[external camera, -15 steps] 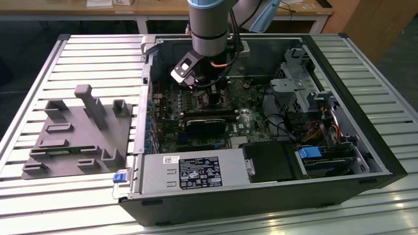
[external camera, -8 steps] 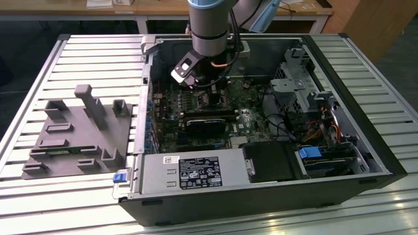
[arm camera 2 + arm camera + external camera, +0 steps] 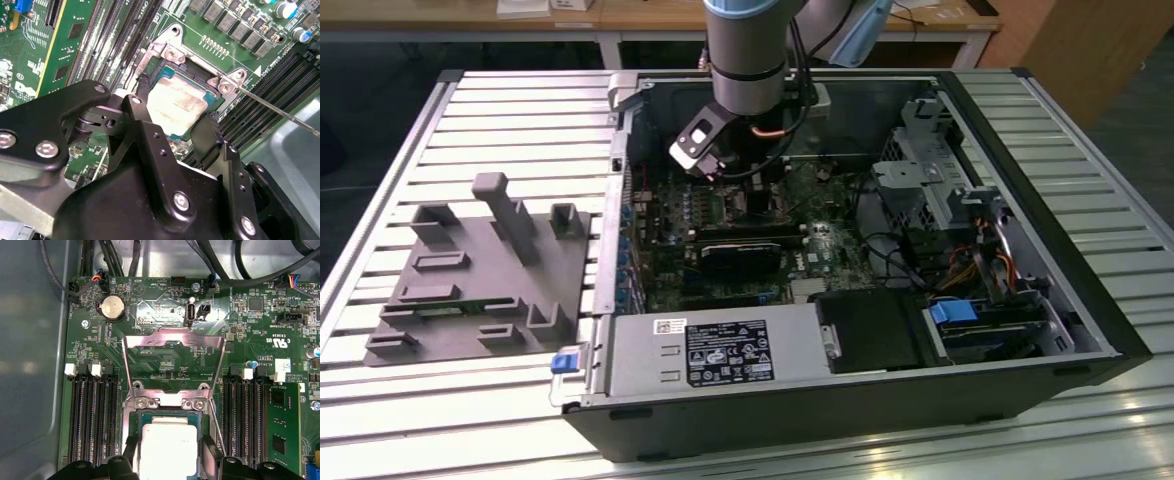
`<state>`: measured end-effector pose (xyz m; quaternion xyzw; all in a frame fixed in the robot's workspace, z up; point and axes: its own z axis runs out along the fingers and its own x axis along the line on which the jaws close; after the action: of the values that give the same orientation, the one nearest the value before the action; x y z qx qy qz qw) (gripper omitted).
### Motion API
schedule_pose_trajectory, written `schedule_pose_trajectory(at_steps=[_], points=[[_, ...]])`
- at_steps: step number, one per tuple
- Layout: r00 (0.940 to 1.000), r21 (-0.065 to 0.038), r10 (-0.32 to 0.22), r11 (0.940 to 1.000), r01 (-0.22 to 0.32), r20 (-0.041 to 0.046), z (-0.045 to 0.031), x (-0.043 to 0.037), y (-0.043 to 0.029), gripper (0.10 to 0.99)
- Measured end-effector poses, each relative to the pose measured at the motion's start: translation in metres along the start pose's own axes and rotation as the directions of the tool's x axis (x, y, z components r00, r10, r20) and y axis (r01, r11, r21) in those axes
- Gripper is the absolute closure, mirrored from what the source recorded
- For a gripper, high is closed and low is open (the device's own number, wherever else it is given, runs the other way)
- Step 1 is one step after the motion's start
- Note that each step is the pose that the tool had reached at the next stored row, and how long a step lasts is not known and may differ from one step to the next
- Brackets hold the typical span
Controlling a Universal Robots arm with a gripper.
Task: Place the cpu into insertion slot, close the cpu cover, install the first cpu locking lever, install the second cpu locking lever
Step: 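Place the cpu into insertion slot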
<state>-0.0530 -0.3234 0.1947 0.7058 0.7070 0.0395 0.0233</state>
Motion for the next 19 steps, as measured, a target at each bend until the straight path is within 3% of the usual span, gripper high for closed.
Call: schedule_pose_trajectory(at_steps=[19], points=[[1.0000,0.000,0.000,1.0000,0.000,-0.0002,-0.0081,0.0002,0.0008,0.478]])
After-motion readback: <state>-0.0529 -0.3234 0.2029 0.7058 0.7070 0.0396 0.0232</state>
